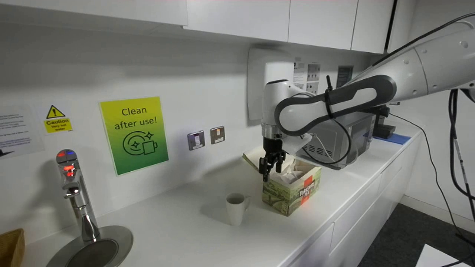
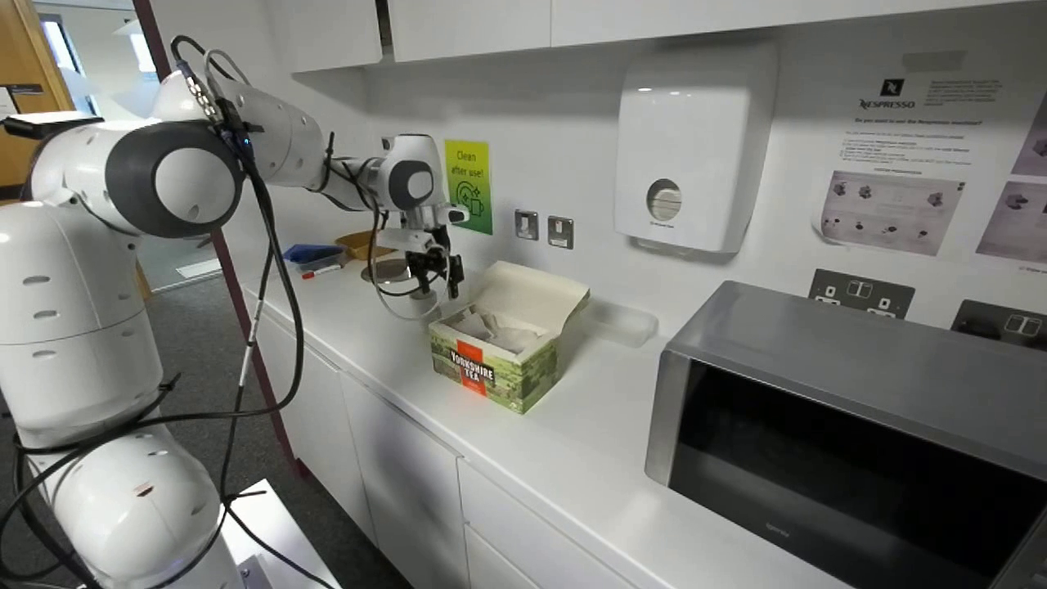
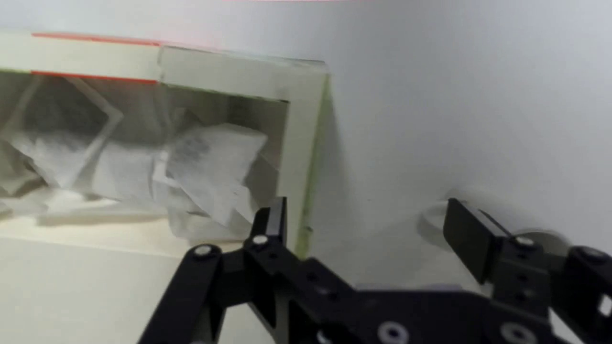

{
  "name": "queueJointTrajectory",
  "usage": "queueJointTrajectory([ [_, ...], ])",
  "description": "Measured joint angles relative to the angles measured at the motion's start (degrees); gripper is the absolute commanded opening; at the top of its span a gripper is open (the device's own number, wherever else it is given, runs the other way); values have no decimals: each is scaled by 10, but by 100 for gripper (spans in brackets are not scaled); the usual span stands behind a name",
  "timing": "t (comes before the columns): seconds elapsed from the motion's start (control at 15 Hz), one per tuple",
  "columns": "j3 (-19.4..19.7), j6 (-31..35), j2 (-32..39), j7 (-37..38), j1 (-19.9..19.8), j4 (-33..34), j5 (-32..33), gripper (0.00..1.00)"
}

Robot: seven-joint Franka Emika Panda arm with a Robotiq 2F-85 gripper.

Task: Move the teabag from the cup to the box

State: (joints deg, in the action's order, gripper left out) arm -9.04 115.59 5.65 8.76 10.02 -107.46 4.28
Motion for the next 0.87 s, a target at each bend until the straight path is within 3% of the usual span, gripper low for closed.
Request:
queueJointTrajectory([
  [0.27, -39, -34, -2, 3, 51, 55, 63, 100],
  [0.4, -53, -56, -3, -2, 66, 78, 63, 100],
  [0.87, -57, -62, -2, -8, 70, 87, 63, 100],
])
